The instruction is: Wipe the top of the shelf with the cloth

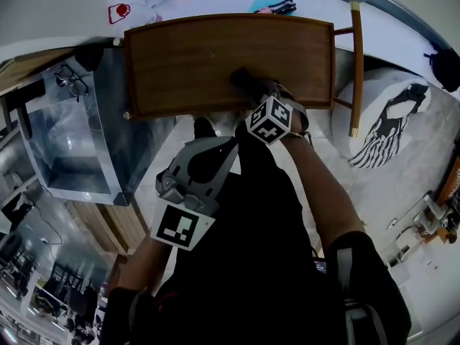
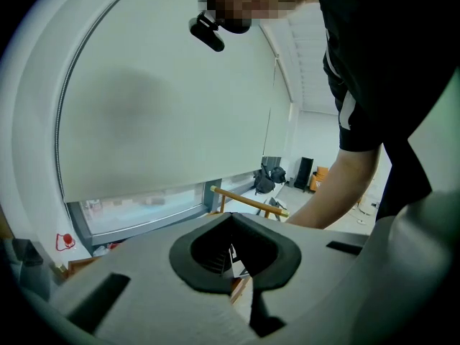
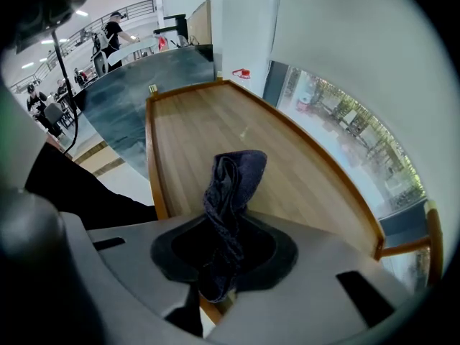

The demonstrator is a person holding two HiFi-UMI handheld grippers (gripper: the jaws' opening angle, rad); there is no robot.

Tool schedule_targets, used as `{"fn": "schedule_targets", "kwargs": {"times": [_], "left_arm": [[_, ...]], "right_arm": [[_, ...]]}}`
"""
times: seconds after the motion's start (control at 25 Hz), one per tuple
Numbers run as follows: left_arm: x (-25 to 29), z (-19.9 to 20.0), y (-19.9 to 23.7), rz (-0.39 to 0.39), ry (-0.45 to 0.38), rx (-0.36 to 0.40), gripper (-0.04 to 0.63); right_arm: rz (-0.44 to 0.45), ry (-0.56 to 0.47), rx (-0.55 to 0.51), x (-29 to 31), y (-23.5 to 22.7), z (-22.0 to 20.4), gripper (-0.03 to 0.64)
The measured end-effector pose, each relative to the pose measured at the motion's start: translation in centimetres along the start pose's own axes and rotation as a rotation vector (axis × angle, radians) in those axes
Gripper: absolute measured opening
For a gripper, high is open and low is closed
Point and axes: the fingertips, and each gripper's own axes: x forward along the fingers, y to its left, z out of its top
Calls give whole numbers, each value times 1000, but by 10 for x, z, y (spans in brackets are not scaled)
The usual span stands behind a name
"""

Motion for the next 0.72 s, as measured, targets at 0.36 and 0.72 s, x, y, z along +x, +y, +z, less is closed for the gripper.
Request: {"fn": "schedule_targets", "kwargs": {"times": [0.36, 0.72], "left_arm": [[40, 14, -19, -76, 17, 36, 18], [68, 25, -35, -144, 25, 74, 18]], "right_arm": [[-40, 10, 93, -14, -34, -45, 71], [-96, 30, 186, -30, -63, -89, 71]]}}
